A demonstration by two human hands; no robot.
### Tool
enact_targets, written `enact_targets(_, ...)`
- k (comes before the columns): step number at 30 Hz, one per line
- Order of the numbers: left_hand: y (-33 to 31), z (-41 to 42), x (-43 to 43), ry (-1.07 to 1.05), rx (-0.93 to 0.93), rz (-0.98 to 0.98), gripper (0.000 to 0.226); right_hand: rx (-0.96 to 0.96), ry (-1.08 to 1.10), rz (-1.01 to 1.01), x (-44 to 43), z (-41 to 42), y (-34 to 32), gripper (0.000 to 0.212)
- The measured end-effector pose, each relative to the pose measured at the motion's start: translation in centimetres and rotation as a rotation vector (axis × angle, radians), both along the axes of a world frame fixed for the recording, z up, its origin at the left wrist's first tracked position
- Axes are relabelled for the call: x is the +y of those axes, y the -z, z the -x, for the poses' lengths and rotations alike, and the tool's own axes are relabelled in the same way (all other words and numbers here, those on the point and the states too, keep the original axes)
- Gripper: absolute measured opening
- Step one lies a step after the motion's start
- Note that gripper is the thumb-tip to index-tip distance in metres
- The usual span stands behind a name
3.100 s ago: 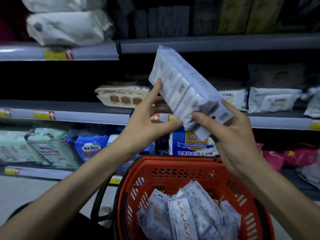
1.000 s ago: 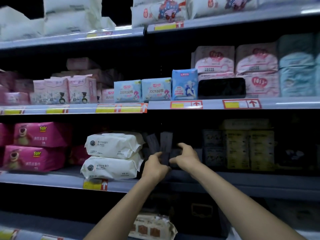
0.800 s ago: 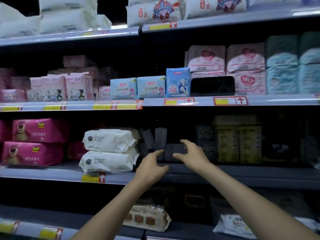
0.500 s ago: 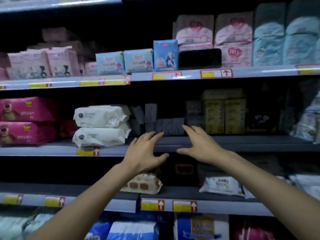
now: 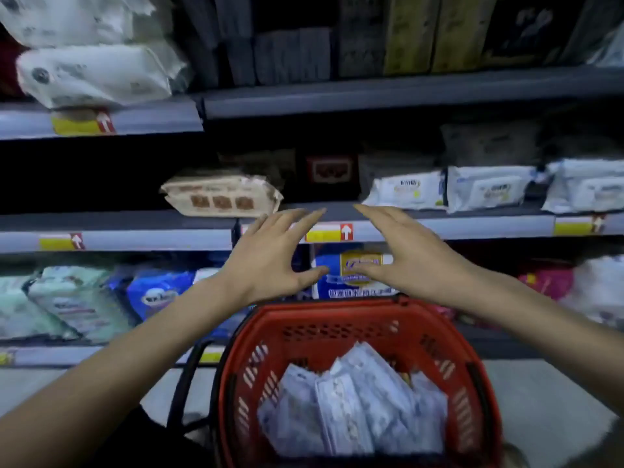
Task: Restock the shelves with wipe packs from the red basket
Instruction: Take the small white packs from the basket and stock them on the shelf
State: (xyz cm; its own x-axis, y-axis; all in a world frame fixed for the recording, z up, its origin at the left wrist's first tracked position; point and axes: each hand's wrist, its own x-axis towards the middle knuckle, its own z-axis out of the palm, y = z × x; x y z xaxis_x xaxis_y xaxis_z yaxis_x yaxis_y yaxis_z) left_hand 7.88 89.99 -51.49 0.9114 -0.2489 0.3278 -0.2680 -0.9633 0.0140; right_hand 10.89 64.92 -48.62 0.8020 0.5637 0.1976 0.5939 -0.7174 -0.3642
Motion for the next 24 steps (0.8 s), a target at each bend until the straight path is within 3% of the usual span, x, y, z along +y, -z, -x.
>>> enact_targets(4, 7.1, 1.5, -0.9, 0.026, 0.152, 0.028, 0.095, 0.079, -0.05, 0.045, -1.4, 0.1, 7.9, 0.091)
enact_targets(10, 16.0, 2.7, -2.3, -0.014, 0.422, -0.021, 0.095, 0.275, -0.156, 0.305, -3.8, 1.1, 17.7, 0.08)
enact_targets(15, 21.4, 2.2, -3.7, -0.048, 0.65, -0.044, 0.094, 0.278, -0.265, 0.687, -4.5, 2.7, 22.2, 0.069)
enact_targets(24, 28.2, -0.4, -4.9, -0.164, 0.971, 0.087, 0.117, 0.288, -0.341, 0.825, -5.7, 4.7, 25.7, 0.05)
